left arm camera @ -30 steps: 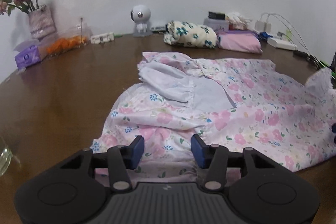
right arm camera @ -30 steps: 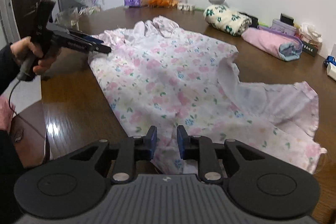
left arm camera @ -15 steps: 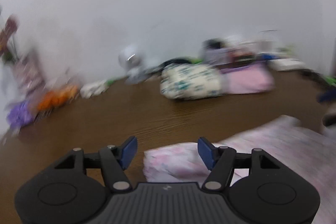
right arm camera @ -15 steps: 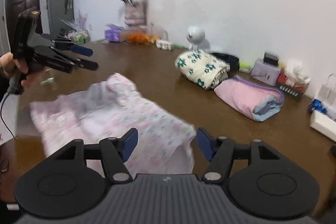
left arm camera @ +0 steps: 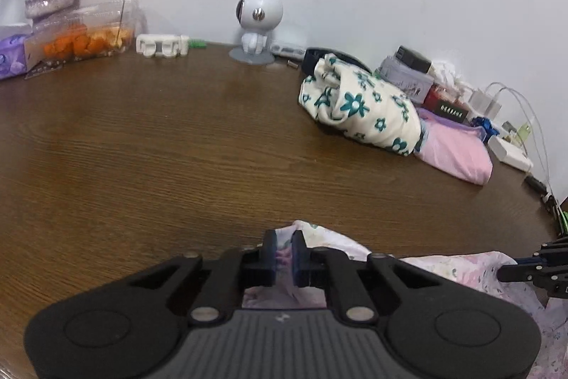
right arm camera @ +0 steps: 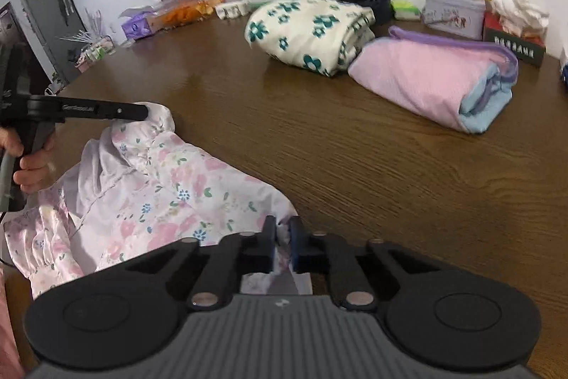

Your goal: Fold clothes

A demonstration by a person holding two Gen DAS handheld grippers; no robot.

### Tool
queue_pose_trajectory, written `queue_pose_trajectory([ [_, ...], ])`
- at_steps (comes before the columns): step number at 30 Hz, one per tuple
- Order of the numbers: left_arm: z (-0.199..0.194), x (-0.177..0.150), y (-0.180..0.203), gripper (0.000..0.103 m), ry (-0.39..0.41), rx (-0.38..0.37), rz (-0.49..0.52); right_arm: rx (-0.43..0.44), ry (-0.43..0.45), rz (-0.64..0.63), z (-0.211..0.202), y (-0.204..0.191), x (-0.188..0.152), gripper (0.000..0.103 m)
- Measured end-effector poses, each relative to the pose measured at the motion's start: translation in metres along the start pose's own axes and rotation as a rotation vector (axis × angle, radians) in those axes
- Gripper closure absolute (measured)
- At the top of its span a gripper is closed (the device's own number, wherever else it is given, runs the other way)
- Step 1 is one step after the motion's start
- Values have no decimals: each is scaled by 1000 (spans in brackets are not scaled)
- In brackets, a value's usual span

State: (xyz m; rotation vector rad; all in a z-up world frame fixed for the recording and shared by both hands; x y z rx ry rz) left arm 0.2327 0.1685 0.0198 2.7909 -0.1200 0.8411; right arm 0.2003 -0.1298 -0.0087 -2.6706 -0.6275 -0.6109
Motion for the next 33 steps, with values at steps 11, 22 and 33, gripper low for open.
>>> queue_pose_trajectory([
  [11, -118, -90, 42, 99, 249, 85, 255, 22, 141, -380, -77, -74, -63, 97],
  [22, -136, -166, 17, 100, 201, 81, 88, 3, 48, -550, -65, -121, -130, 97],
  [33, -158, -190, 10, 91, 129, 30, 174, 0, 4, -589, -55, -129, -150, 61],
])
Point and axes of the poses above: each gripper's, at about its wrist camera, not at the fingertips, and z roughly the way its jaws point, y to its right, x to its top, the point moved 7 cm from there along z, roughly the way its jaws point, and after that the axes turned 13 degrees about -y, right-handed, at the moved point
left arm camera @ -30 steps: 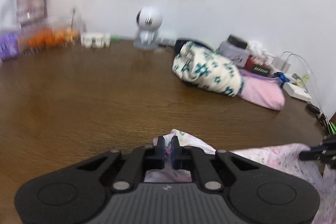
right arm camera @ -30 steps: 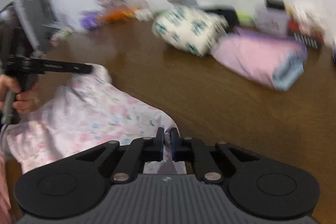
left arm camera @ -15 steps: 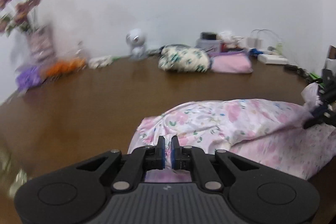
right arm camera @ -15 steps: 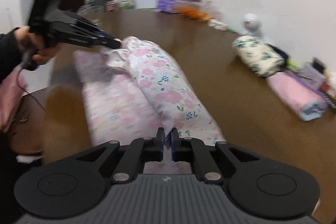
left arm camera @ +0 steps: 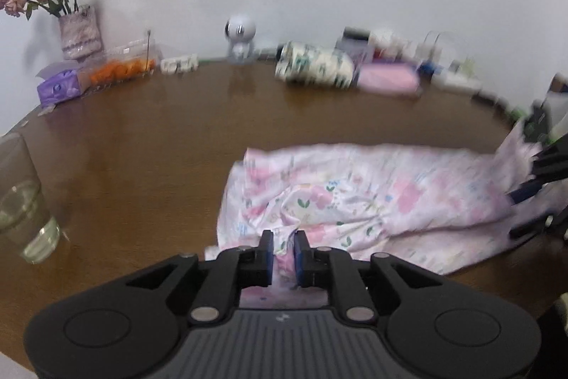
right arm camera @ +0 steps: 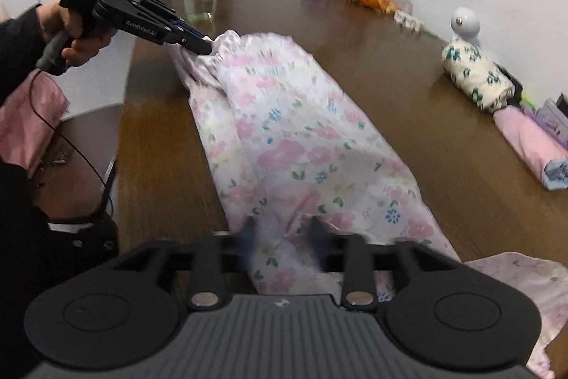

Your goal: Fold clothes

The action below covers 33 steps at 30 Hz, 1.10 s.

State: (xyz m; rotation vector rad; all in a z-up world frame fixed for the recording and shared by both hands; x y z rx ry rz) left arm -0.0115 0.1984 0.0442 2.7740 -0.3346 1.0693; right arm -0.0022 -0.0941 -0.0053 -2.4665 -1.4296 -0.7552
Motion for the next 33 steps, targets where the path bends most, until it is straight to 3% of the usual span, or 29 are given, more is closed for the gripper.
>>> queue_pose_trajectory([
  [2, -29, 13, -4, 80, 85, -51, -6, -18, 48, 46, -14, 10, 6, 61],
  [4, -40, 27, -8, 72, 135, -6, -27, -22, 112, 102, -24, 17, 16, 60],
  [5, -35, 34, -10, 75, 135, 45, -59, -8, 150, 127, -25, 17, 21, 59],
  [7, -7, 42, -8, 75, 82, 95, -129, 12, 187, 174, -18, 17, 32, 50],
  [9, 29, 40, 6, 79, 16, 80, -140, 16, 196, 196, -5, 13, 40, 51],
  [13, 69, 21, 40, 79, -69, 99, -29, -9, 137, 258, 20, 10, 40, 55],
  [16, 83, 1, 34, 77, -116, 122, -17, -34, 85, 298, 30, 8, 20, 56],
  [20, 65, 9, 22, 82, -53, 94, -98, -58, 99, 376, 8, 17, -8, 54],
  [22, 50, 18, 24, 81, 4, 56, -122, -150, 145, 442, -22, 34, -26, 49],
  [25, 49, 30, 43, 79, 52, -6, -100, -291, 231, 697, -64, 85, -54, 40],
  [26, 58, 31, 51, 79, 34, -1, -86, -329, 247, 783, -72, 102, -63, 38],
  [29, 82, 26, 67, 80, -26, 28, -65, -418, 216, 877, -73, 135, -84, 38],
  [32, 94, 13, 72, 82, -74, 38, -82, -426, 217, 884, -78, 150, -96, 32],
  [33, 96, 10, 73, 83, -73, 51, -79, -381, 213, 942, -80, 157, -99, 30],
])
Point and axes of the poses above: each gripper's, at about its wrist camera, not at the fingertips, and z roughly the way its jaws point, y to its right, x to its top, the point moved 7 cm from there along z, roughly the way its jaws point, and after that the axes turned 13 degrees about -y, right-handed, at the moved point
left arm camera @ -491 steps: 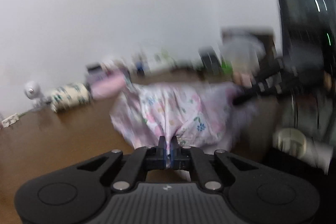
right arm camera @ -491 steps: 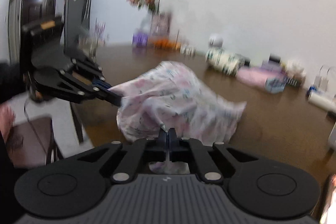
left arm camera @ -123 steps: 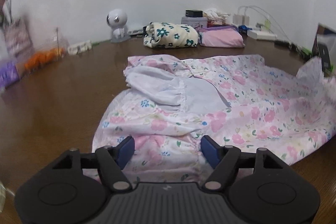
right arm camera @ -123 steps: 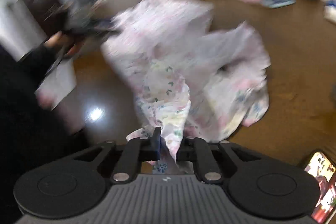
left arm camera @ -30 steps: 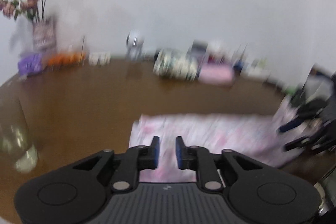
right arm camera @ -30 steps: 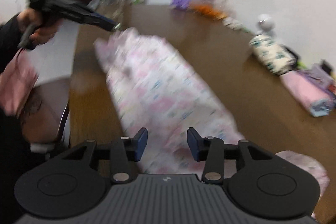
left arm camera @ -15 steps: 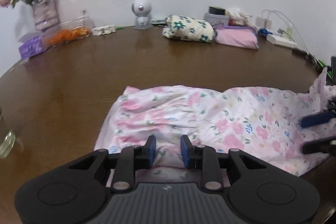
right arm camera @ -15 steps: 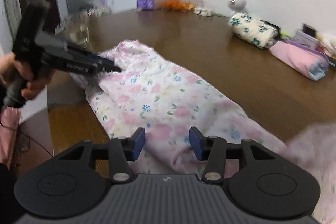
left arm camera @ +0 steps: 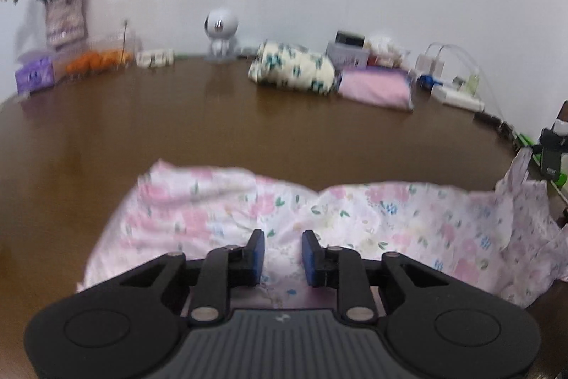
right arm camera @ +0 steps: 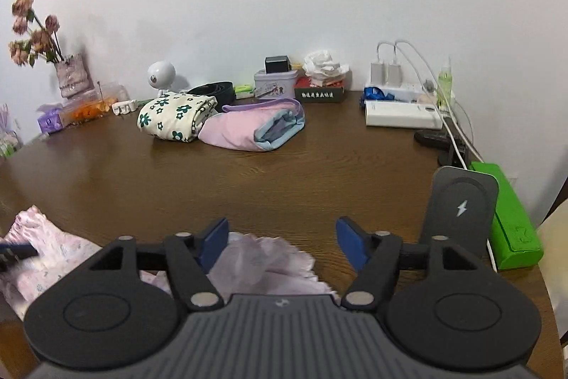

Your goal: Fold clothes

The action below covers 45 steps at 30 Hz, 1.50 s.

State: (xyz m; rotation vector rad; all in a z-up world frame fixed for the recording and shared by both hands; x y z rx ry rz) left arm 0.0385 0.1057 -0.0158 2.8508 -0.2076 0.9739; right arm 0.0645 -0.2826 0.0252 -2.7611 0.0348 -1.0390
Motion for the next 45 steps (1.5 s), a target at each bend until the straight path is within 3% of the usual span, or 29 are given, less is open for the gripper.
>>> queue_pose_trajectory([
  [2, 1, -2, 4, 83, 15, 35, 33, 58, -69, 125, 2, 13, 7, 33],
  [4, 1, -4, 6, 84, 25, 60, 54, 114, -175, 264, 16, 14, 2, 58],
  [5, 2, -5, 7, 84, 30, 69, 62, 137, -224, 312, 23, 10, -2, 61],
  [8, 2, -6, 8, 85, 42, 80, 70, 184, -287, 409, 40, -15, -15, 57],
  [11, 0, -7, 9, 85, 42, 72, 79, 152, -290, 425, 47, -40, -17, 53],
  [13, -1, -8, 9, 85, 44, 68, 82, 131, -282, 392, 47, -56, -14, 43],
  [15, -1, -8, 9, 85, 46, 63, 85, 71, -254, 336, 48, -65, -11, 33],
  [17, -2, -8, 9, 85, 48, 58, 83, -43, -217, 294, 56, -63, -8, 35],
  [18, -2, -8, 9, 85, 50, 56, 79, -73, -201, 300, 58, -58, -10, 54],
  [19, -2, -8, 9, 85, 50, 58, 79, -102, -185, 307, 60, -52, -13, 82],
  [21, -2, -8, 9, 85, 50, 61, 83, -76, -113, 360, 49, -38, -16, 101],
  [22, -2, -8, 10, 85, 50, 63, 88, -38, -65, 398, 38, -30, -17, 102],
  [26, -3, -9, 11, 85, 52, 49, 109, 4, 103, 441, -13, -9, -41, 102],
  [29, -2, -10, 14, 85, 53, 57, 130, -28, 52, 460, -14, -4, -75, 102],
  [35, -7, -14, 13, 84, 31, 61, 125, -127, -2, 370, -1, -9, -94, 98],
  [38, -26, -12, 11, 84, 61, 6, 53, -98, 1, 322, -22, -14, -90, 73],
  [39, -34, -8, 17, 84, 79, -38, 61, -74, 28, 300, -35, -13, -87, 55],
  [41, -45, -2, 32, 83, 104, -101, 94, -60, 67, 224, -65, -12, -89, 52],
  [45, -31, -1, 73, 83, 76, -112, 205, -66, -14, 118, -99, -16, -115, 52],
])
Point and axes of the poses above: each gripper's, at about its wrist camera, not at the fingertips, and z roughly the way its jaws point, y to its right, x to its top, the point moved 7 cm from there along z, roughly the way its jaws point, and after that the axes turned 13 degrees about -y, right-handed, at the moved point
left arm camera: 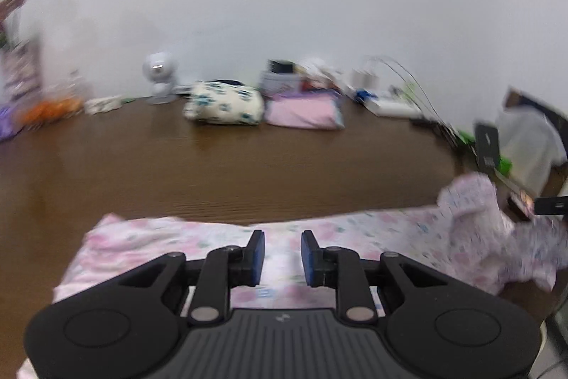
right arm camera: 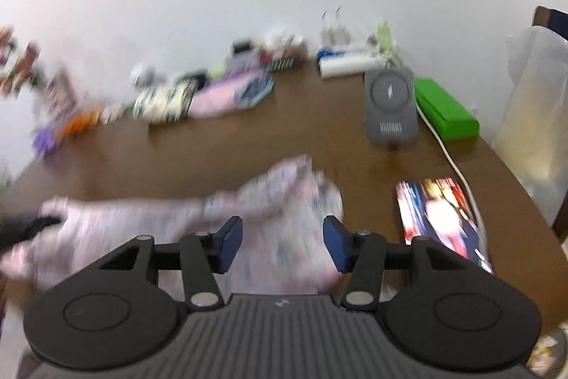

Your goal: Fold clothes

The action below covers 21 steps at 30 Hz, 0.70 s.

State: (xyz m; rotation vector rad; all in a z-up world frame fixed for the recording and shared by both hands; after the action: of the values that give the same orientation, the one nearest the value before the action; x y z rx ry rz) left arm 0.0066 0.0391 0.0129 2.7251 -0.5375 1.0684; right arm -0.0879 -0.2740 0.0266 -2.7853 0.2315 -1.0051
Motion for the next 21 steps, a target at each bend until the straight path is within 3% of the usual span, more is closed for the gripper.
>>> queue_pose_trajectory([
  [3, 19, -4, 26, 83, -38, -15, 64, -38, -60, 15, -5, 2, -27, 42],
  [6, 30, -10, 39, 82, -51, 7, 98, -88, -82, 105, 15, 8, -40, 41],
  [9, 36, -14, 45, 82, -31, 51, 125, -108, -4, 167, 30, 10, -36, 37],
  [11, 39, -13, 48, 82, -27, 64, 99, -104, 44, 195, 39, 11, -31, 52],
  [12, 39, -12, 48, 82, -28, 61, 87, -110, 56, 177, 44, 9, -29, 83],
  [13, 40, -12, 50, 82, -27, 53, 76, -115, 69, 159, 48, 7, -27, 89],
  [17, 41, -12, 57, 82, 3, 80, 99, -125, 99, 122, 57, 1, -20, 94],
  [21, 38, -12, 49, 81, -17, 31, 57, 39, 191, 143, 32, -10, 0, 94],
])
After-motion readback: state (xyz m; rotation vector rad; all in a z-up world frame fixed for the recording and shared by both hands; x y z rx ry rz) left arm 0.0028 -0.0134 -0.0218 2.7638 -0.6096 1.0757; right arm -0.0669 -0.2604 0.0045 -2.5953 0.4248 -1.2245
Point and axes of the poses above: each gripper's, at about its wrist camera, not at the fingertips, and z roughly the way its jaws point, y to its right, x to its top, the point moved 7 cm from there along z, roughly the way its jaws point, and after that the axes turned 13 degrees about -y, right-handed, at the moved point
